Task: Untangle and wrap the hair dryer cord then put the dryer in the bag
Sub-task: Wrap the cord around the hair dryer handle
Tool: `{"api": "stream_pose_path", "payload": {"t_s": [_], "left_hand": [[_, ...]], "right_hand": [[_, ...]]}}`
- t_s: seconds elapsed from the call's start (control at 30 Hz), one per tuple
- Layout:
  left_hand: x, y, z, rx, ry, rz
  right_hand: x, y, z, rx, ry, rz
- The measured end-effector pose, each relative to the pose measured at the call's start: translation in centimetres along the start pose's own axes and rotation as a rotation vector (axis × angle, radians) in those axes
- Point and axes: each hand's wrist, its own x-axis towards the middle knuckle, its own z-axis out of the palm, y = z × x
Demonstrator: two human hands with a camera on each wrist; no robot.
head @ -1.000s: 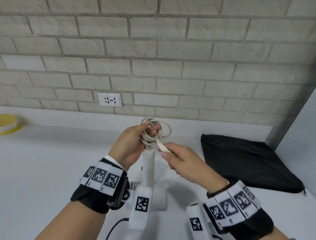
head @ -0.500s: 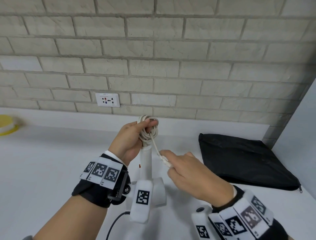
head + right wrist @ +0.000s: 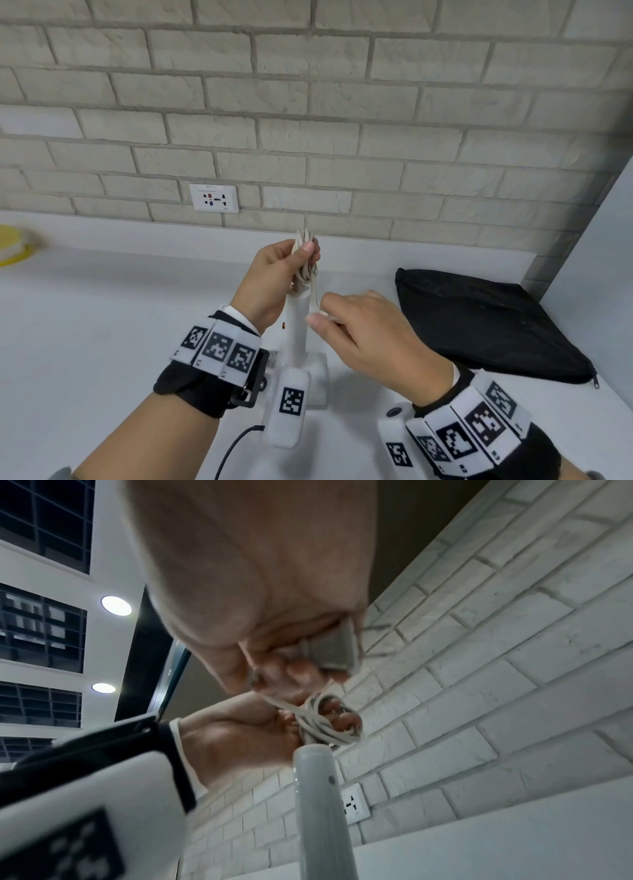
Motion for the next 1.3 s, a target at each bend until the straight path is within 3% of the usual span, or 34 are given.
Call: {"api": "stream_pose_path", "payload": {"t_s": [0.13,0.27,0.43,0.57,0.67,0.77,0.9,1.03,1.13,1.23,1.3], "left_hand": [[0.1,-0.6,0.5,0.111,0.012,0.091],[0.1,-0.7,0.3,0.073,0.009,0.101],[0.7,-0.7,0.2,-0.198,0.137,-0.014],[0.5,-0.2,0.2,-0.443,0.11,-0.08],[0.4,-0.2,-0.1,-0.387,0.013,-0.083],[0.4,-0.7,-0.2,-0.265,0.006,-0.058],[0.0,-1.0,0.3,-0.001,-0.059,0.078],[-0.2,-0.9,0.4,0.234,-0.071,0.215],[-0.2,-1.2,0.3,0.363,-0.083,0.261],[-0.6,-1.0,-0.1,0.426,-0.147,0.245],[-0.6,-0.6,-0.3,0.351,-0.212,0.158]], "right_hand": [[0.5,-0.1,0.4,-0.064,-0.014,0.127],[0.5,0.2,1.1,-0.012,-0.092,0.063],[-0.4,-0.2,1.5,-0.073,-0.192,0.049],[-0.9,0.7,2.0,-0.086,-0.166,0.022],[-1.2,1.0,1.8,-0.067,-0.182,0.013],[-1.3,0.7,1.4,-0.009,-0.197,-0.015],[-1.6,0.6,0.9,0.053,-0.197,0.023],[-1.2,0.7,-0.1,0.311,-0.136,0.114],[-1.1,0.6,-0.5,0.534,-0.174,0.187],[-1.2,0.7,-0.7,0.651,-0.193,0.231],[-1.0,0.7,-1.4,0.675,-0.169,0.236]]}}
